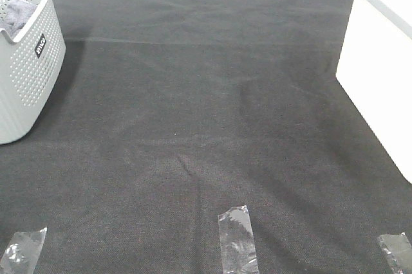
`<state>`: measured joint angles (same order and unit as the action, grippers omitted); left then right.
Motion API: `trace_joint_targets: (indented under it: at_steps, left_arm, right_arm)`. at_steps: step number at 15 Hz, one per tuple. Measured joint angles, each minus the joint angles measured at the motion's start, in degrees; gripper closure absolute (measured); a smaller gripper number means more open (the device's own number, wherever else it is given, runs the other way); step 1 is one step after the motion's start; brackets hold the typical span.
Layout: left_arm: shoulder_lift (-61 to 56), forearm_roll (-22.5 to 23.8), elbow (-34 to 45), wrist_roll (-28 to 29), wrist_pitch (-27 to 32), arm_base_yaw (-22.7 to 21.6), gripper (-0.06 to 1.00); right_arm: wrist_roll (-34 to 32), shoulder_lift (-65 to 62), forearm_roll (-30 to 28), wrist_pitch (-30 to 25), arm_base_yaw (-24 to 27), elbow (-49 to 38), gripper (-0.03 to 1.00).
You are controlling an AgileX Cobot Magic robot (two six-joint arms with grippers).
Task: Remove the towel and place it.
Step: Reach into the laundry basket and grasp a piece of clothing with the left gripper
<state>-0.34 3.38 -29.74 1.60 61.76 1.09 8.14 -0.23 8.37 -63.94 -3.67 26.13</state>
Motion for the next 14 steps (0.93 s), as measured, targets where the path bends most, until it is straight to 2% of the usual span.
trace_joint_targets:
  at_steps: [14]
  left_arm:
    - [0.0,-0.2,0.0,-0.4,0.0,0.0,-0.05]
  right_arm:
    - [0.0,0.0,0.0,0.0,0.0,0.0,0.20]
